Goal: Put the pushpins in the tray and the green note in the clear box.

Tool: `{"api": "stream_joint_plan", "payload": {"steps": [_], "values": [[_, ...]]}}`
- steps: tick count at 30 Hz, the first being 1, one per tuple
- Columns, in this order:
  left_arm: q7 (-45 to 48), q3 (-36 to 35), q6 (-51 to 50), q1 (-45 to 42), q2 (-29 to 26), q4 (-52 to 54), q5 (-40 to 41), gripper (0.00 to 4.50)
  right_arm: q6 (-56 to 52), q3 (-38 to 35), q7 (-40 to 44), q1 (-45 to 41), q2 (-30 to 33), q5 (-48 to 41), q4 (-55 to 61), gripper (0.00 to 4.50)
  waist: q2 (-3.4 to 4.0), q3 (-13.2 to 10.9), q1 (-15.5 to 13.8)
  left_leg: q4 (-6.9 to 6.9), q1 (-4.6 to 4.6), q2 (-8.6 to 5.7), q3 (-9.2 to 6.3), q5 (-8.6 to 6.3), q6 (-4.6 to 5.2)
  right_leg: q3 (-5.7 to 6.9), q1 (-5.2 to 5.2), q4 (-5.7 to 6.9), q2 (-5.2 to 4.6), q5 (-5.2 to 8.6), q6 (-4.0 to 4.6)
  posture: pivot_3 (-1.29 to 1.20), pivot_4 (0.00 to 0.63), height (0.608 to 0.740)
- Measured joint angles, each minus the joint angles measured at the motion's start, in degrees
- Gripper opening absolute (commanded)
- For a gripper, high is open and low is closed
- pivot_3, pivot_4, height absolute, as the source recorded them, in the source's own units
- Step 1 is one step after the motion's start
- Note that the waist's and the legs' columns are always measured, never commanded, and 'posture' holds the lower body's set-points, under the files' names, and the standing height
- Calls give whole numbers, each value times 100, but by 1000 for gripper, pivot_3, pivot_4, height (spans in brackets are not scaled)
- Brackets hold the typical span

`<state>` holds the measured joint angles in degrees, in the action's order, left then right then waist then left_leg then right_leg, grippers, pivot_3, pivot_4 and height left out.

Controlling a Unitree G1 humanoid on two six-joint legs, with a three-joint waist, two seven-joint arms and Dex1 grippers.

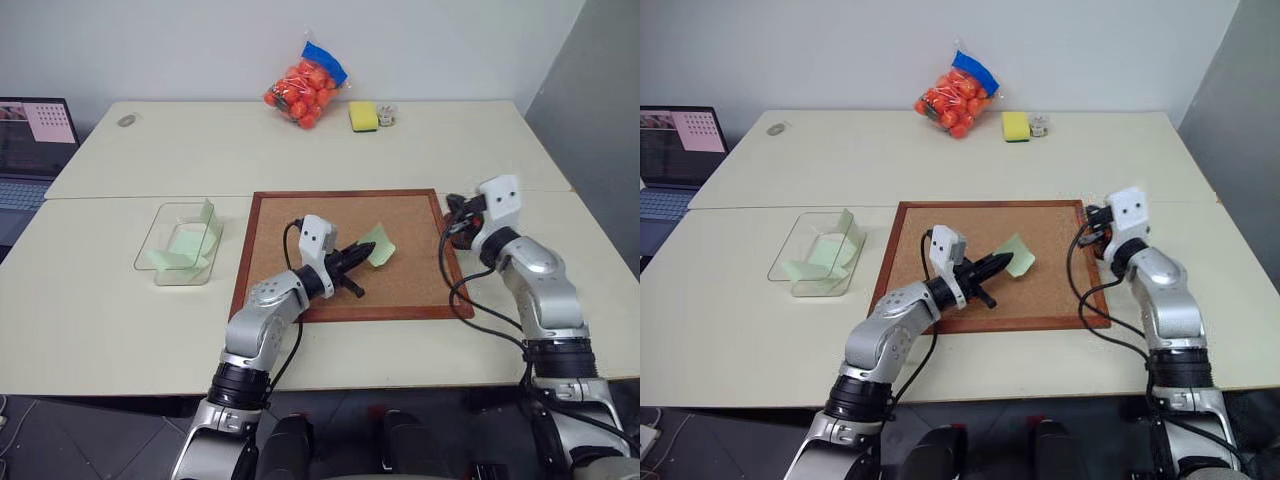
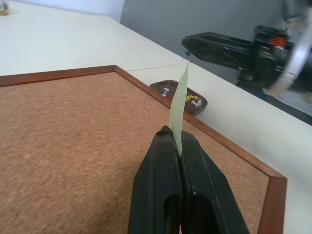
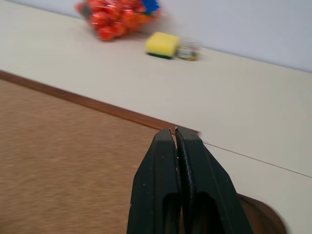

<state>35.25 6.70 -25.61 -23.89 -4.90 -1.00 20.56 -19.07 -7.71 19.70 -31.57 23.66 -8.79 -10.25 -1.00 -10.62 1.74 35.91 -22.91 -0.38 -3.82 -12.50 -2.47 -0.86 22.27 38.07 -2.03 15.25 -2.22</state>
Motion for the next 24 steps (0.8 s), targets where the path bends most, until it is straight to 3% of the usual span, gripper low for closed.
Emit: {"api": "stream_joint_plan", "payload": {"steps": [13, 24], "values": [[55, 190, -64, -31, 13, 87, 39, 18, 201, -135, -404, -430, -114, 83, -1643, 0, 0, 0, 0, 2, -1, 0, 6, 0, 0, -6, 0, 0, 0, 0, 0, 0, 150, 740], [18, 193, -46, -31, 7, 86, -40, 0, 328, -249, -507, -583, -117, 74, -1953, 2327, 0, 0, 1, 2, -1, 0, 8, 0, 0, -7, 0, 0, 0, -1, 0, 0, 150, 740]]}}
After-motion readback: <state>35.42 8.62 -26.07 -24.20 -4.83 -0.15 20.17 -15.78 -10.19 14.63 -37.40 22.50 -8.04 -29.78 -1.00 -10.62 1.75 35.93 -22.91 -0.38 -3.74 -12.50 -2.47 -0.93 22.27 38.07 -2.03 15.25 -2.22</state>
